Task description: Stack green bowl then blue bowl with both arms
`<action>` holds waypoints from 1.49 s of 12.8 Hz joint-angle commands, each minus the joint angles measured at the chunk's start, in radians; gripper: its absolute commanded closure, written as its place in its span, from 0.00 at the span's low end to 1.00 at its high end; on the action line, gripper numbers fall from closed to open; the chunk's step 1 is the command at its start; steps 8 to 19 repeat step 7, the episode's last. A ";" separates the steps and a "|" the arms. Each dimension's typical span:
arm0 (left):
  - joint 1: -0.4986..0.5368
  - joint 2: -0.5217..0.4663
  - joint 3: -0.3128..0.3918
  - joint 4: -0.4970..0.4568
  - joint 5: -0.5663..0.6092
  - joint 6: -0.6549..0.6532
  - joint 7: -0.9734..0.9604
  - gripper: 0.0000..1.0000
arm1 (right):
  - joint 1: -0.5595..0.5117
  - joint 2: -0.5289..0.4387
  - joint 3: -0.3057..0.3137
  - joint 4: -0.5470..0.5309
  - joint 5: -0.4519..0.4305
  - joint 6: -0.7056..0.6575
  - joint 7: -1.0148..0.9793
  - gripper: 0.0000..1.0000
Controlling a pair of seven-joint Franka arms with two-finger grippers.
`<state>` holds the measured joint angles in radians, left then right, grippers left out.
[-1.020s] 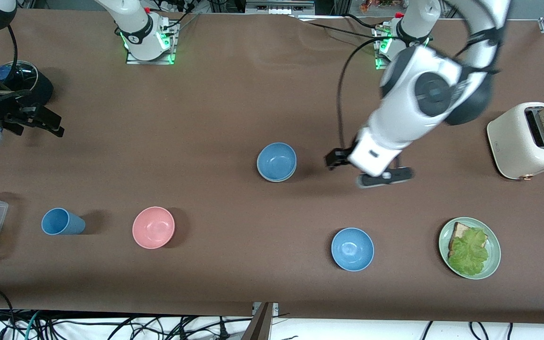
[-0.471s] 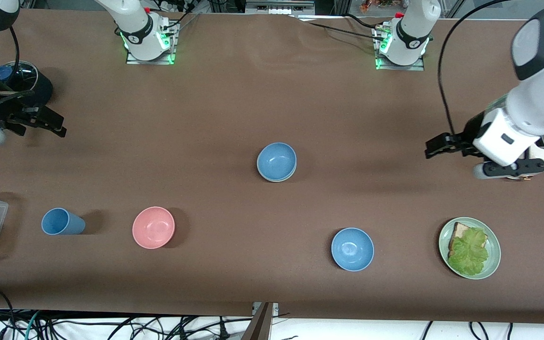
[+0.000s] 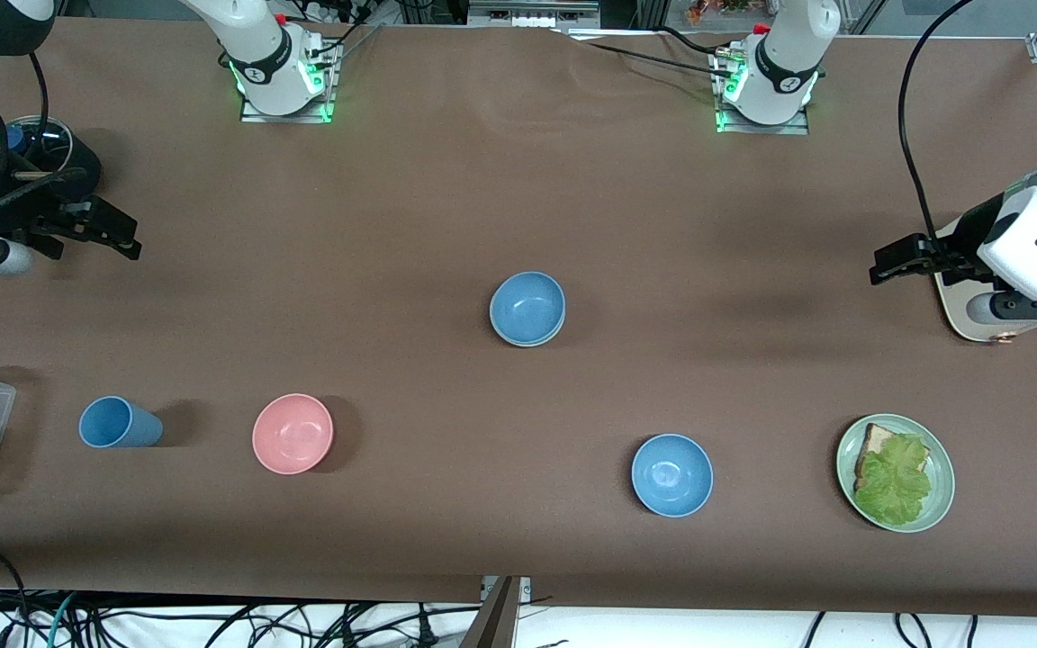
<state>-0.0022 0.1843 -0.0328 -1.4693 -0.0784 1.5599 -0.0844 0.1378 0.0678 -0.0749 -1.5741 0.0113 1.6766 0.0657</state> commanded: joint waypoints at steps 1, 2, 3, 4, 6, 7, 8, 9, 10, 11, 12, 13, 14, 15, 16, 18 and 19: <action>0.010 -0.009 -0.016 0.010 0.025 -0.018 0.026 0.00 | 0.002 0.010 0.000 0.028 -0.005 -0.021 -0.009 0.00; 0.007 -0.005 -0.016 0.027 0.026 -0.023 0.026 0.00 | 0.002 0.010 0.000 0.028 -0.005 -0.021 -0.010 0.00; 0.005 0.003 -0.016 0.038 0.025 -0.023 0.026 0.00 | 0.002 0.010 0.000 0.028 -0.004 -0.021 -0.009 0.00; 0.005 0.006 -0.016 0.041 0.025 -0.023 0.026 0.00 | 0.002 0.010 0.000 0.028 -0.005 -0.021 -0.009 0.00; 0.005 0.017 -0.015 0.041 0.026 -0.023 0.026 0.00 | 0.002 0.010 0.000 0.028 -0.004 -0.021 -0.009 0.00; 0.007 0.018 -0.013 0.041 0.026 -0.023 0.026 0.00 | 0.002 0.010 0.000 0.028 -0.004 -0.021 -0.010 0.00; 0.007 0.018 -0.013 0.041 0.026 -0.023 0.026 0.00 | 0.002 0.010 0.000 0.028 -0.004 -0.021 -0.010 0.00; 0.007 0.018 -0.013 0.041 0.026 -0.023 0.026 0.00 | 0.002 0.010 0.000 0.028 -0.004 -0.021 -0.010 0.00; 0.007 0.018 -0.013 0.041 0.026 -0.023 0.026 0.00 | 0.002 0.010 0.000 0.028 -0.004 -0.021 -0.010 0.00; 0.007 0.018 -0.013 0.041 0.026 -0.023 0.026 0.00 | 0.002 0.010 0.000 0.028 -0.004 -0.021 -0.010 0.00; 0.007 0.018 -0.013 0.041 0.026 -0.023 0.026 0.00 | 0.002 0.010 0.000 0.028 -0.004 -0.021 -0.010 0.00; 0.007 0.018 -0.013 0.041 0.026 -0.023 0.026 0.00 | 0.002 0.010 0.000 0.028 -0.004 -0.021 -0.010 0.00; 0.007 0.018 -0.013 0.041 0.026 -0.023 0.026 0.00 | 0.002 0.010 0.000 0.028 -0.004 -0.021 -0.010 0.00; 0.007 0.018 -0.013 0.041 0.026 -0.023 0.026 0.00 | 0.002 0.010 0.000 0.028 -0.004 -0.021 -0.010 0.00; 0.007 0.018 -0.013 0.041 0.026 -0.023 0.026 0.00 | 0.002 0.010 0.000 0.028 -0.004 -0.021 -0.010 0.00; 0.007 0.018 -0.013 0.041 0.026 -0.023 0.026 0.00 | 0.002 0.010 0.000 0.028 -0.004 -0.021 -0.010 0.00; 0.007 0.018 -0.013 0.041 0.026 -0.023 0.026 0.00 | 0.002 0.010 0.000 0.028 -0.004 -0.021 -0.010 0.00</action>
